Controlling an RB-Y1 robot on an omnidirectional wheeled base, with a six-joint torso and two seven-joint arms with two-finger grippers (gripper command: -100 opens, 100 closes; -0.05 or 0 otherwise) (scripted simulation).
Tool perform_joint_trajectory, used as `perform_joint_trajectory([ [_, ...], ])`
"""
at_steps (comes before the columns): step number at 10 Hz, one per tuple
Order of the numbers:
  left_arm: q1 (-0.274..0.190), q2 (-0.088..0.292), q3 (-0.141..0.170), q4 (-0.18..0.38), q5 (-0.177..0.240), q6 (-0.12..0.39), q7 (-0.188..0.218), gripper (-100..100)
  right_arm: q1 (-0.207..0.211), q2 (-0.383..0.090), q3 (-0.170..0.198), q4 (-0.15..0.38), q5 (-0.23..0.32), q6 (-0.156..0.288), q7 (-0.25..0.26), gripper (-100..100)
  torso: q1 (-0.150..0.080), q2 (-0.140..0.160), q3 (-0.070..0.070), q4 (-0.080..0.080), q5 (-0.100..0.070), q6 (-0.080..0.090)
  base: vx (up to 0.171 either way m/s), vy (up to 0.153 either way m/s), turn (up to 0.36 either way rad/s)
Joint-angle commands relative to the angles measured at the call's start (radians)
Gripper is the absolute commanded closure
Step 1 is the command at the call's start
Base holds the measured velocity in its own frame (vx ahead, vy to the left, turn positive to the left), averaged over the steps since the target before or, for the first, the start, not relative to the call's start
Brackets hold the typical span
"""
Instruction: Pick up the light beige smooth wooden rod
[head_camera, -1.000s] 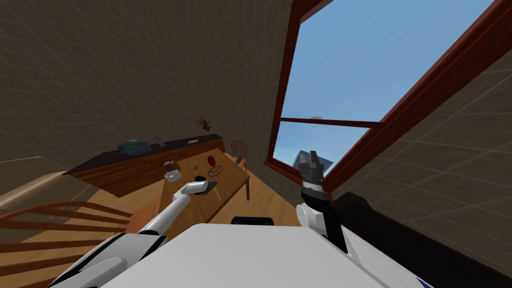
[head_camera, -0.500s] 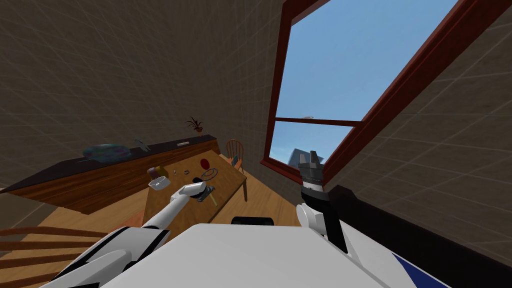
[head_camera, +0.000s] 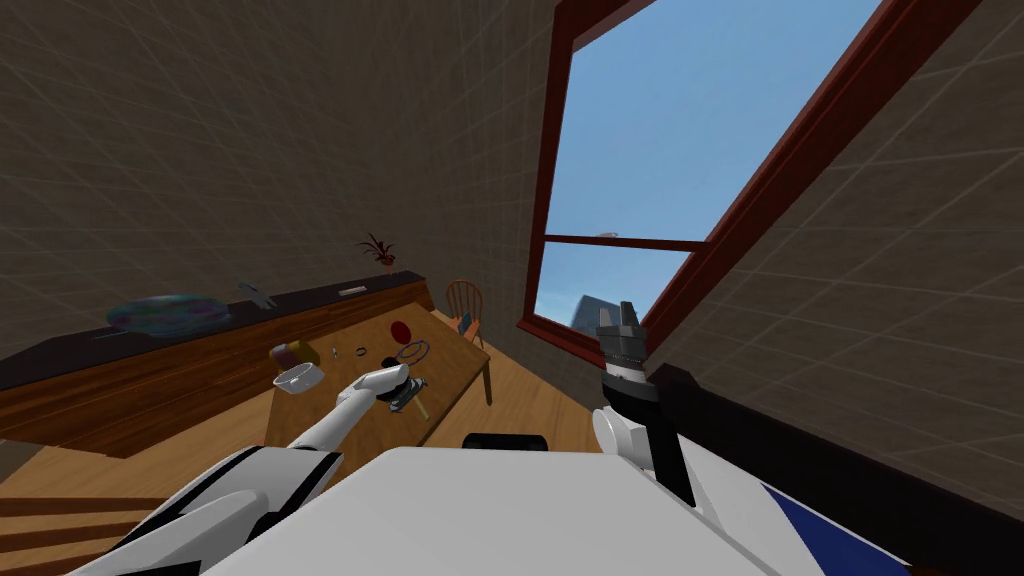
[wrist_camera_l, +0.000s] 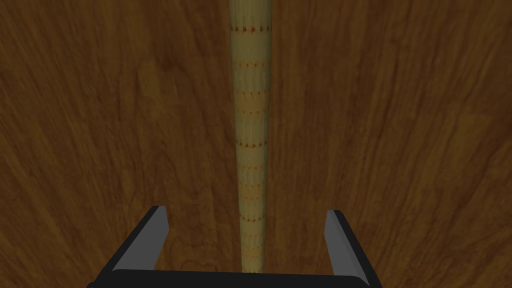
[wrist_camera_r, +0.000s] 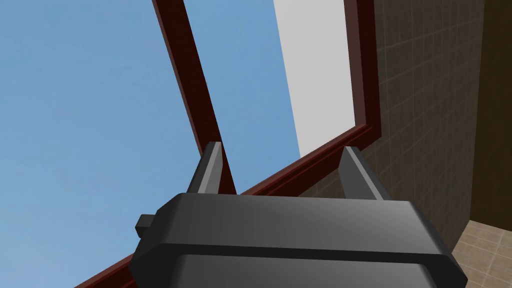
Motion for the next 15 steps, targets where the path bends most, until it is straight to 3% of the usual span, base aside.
perform_joint_trajectory([
  [1,0.000,0.000,0.000,0.000,0.000,0.000,0.000,-100,0.000,0.000,0.000,0.000,0.000,0.000,0.000,0,0.000,0.000,0.000,0.000,0.000,0.000,0.006,0.004,0.002],
  [2,-0.001,0.000,0.000,0.002,0.001,0.001,-0.002,0,0.000,0.000,0.000,0.000,0.000,0.000,0.000,0,0.000,0.001,0.000,0.000,0.000,0.000,0.000,0.000,0.000],
  [3,0.012,-0.011,0.016,0.017,-0.002,-0.021,-0.032,-100,0.000,0.000,0.000,0.000,0.000,0.000,0.000,0,-0.001,0.001,0.001,0.000,0.000,0.000,0.046,-0.001,0.048],
  [7,0.040,-0.037,0.055,0.051,-0.009,-0.071,-0.102,-100,0.000,0.000,0.000,0.000,0.000,0.000,0.000,0,-0.002,-0.003,-0.002,-0.001,0.000,0.000,0.071,-0.017,0.044],
  [8,0.038,-0.032,0.047,0.041,-0.008,-0.060,-0.086,-100,0.000,0.000,0.000,0.000,0.000,0.000,0.000,0,-0.002,-0.004,-0.002,-0.001,0.000,0.000,0.035,-0.006,0.013],
  [9,0.039,-0.033,0.049,0.041,-0.008,-0.062,-0.090,100,0.000,0.000,0.000,0.000,0.000,0.000,0.000,0,-0.001,-0.002,-0.001,0.000,0.000,0.000,0.006,-0.001,-0.002],
  [13,0.039,-0.032,0.049,0.041,-0.008,-0.062,-0.090,100,0.000,0.000,0.000,0.000,0.000,0.000,0.000,0,0.000,0.001,0.001,0.000,0.000,0.001,0.000,0.000,0.000],
  [14,0.039,-0.033,0.049,0.041,-0.008,-0.062,-0.090,0,0.000,0.000,0.000,0.000,0.000,0.000,0.000,0,0.000,0.001,0.001,0.000,0.000,0.001,0.000,0.000,0.000],
  [15,0.024,-0.022,0.033,0.031,-0.005,-0.042,-0.062,100,0.000,0.000,0.000,0.000,0.000,0.000,0.000,0,0.000,0.001,0.001,0.000,0.000,0.000,-0.052,0.012,-0.071],
])
